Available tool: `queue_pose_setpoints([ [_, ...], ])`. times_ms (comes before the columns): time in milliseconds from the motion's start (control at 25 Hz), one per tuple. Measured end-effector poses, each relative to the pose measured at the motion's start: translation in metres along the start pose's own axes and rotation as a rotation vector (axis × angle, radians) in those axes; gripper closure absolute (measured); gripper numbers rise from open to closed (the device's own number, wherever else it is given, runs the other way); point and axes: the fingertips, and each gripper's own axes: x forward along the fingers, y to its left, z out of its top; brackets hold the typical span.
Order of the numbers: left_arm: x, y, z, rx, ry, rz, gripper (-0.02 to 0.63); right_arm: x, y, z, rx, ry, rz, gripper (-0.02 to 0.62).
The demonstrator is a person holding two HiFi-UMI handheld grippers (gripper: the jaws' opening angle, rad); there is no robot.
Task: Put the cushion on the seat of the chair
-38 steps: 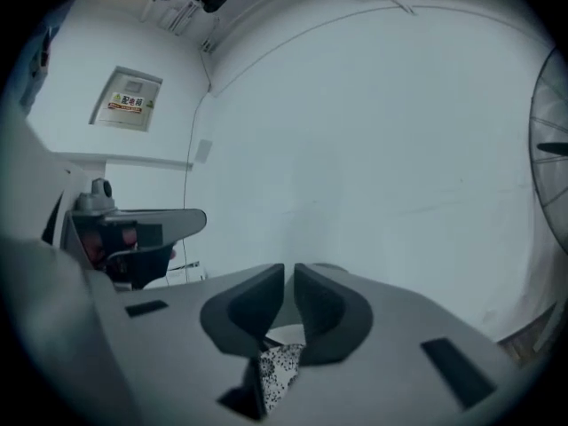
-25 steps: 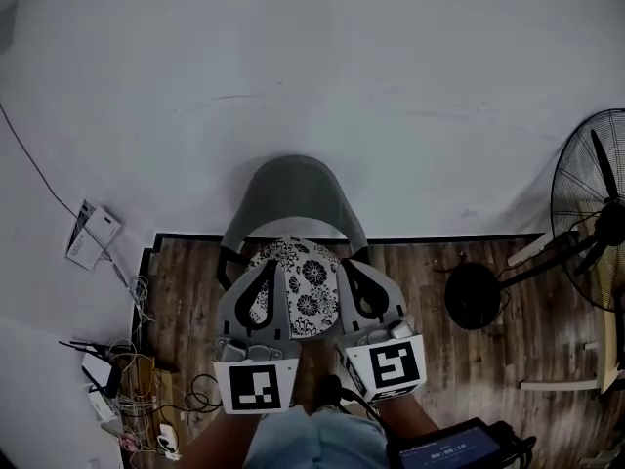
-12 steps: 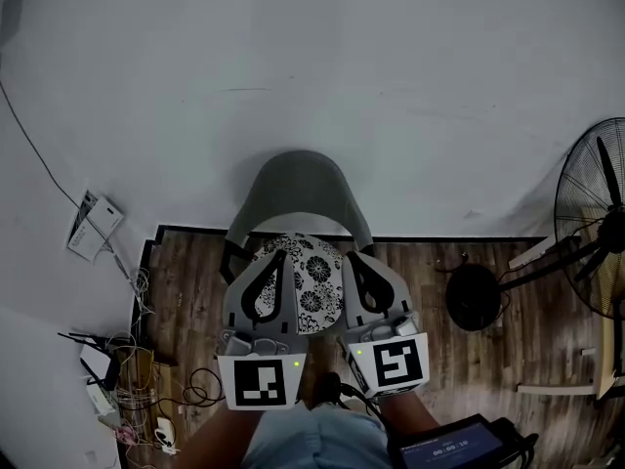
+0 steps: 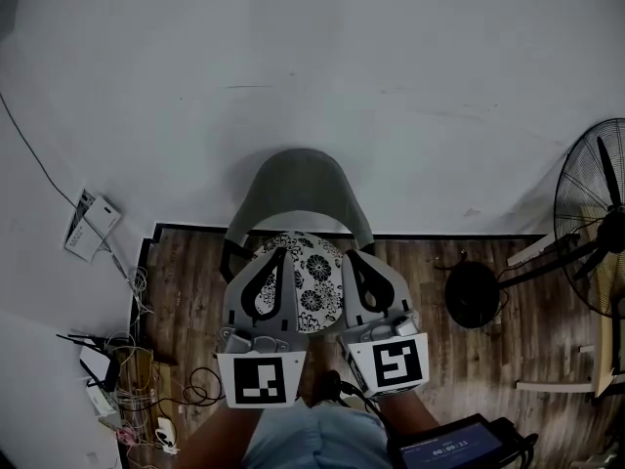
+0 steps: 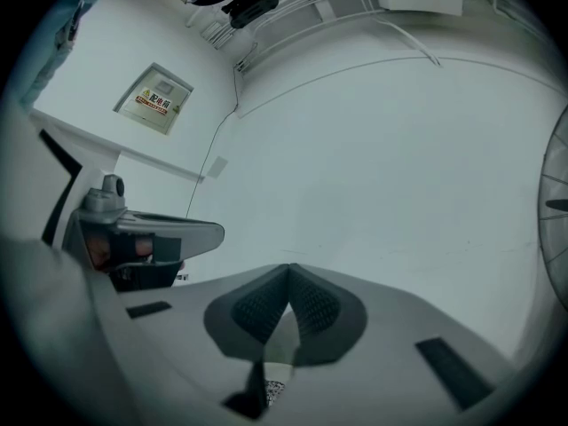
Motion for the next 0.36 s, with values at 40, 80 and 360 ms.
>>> queue_pose_setpoints([
  [40, 0.0006, 0.0009, -0.0002, 0.001, -0.001, -0.001, 0.597, 0.0009, 0.0002, -0.0007, -0.001, 0.001, -0.001, 0.591],
  [80, 0.0015, 0.0014, -0.0003, 0.004, -0.002, -0.003, 0.597, 0.0018, -0.0002, -0.0014, -0.001, 0.003, -0.003, 0.591],
  [360, 0.0032, 0.0041, -0.0049, -0.009, 0.012, -0.004, 0.597, 0.0064, 0.0008, -0.0015, 0.011, 0.021, -0.018, 0.591],
])
